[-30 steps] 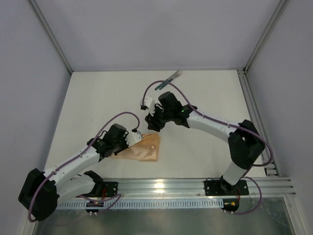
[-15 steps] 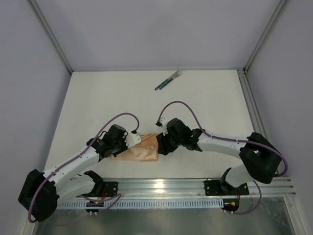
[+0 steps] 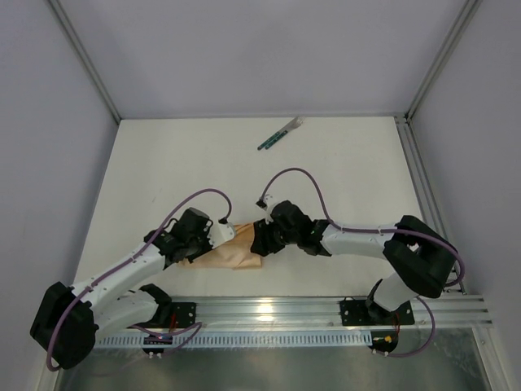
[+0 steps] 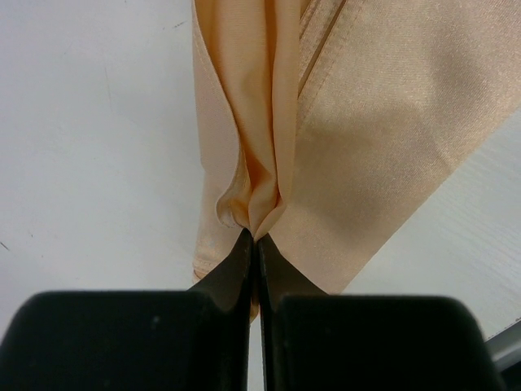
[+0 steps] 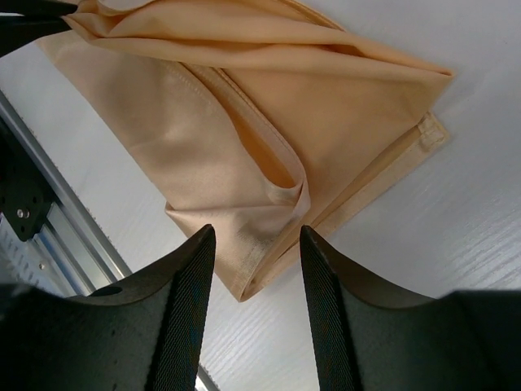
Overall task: Fold the napkin into a case and place the utensils inside
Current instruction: Fold the smaller-rectangle-folded napkin at the center of the board.
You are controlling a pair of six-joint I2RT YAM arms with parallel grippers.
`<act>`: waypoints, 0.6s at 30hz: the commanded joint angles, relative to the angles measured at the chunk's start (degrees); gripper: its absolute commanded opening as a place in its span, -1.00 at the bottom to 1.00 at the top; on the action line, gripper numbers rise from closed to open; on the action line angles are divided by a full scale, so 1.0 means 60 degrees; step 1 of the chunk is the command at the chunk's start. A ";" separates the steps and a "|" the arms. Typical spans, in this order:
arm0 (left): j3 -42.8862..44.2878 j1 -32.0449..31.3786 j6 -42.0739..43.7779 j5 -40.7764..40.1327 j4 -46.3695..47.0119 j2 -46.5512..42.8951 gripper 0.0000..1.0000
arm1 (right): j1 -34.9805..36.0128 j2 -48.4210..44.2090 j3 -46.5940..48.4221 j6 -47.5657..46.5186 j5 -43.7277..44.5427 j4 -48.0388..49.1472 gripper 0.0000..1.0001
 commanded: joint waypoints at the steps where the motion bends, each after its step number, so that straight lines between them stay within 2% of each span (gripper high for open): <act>1: 0.0303 0.0026 -0.0093 0.0153 -0.0144 -0.0119 -1.00 | -0.0003 0.0415 0.0312 0.0331 0.0263 0.0678 0.00; 7: 0.0288 0.0026 -0.0093 0.0182 -0.0159 -0.0163 -1.00 | 0.0026 0.0737 -0.0009 0.0683 0.0264 0.1145 -0.01; 12: 0.0376 0.0026 -0.0136 0.0240 -0.0305 -0.0163 -1.00 | 0.0056 0.1045 -0.0068 0.0932 0.0000 0.1527 -0.41; 15: 0.0537 0.0026 -0.0180 0.0328 -0.0538 -0.0207 -1.00 | 0.0041 0.1221 -0.0010 0.1108 0.0131 0.1324 -0.51; 18: 0.0625 0.0026 -0.0180 0.0431 -0.0686 -0.0236 -1.00 | 0.0012 0.1440 0.0136 0.1152 0.0336 0.1016 -0.50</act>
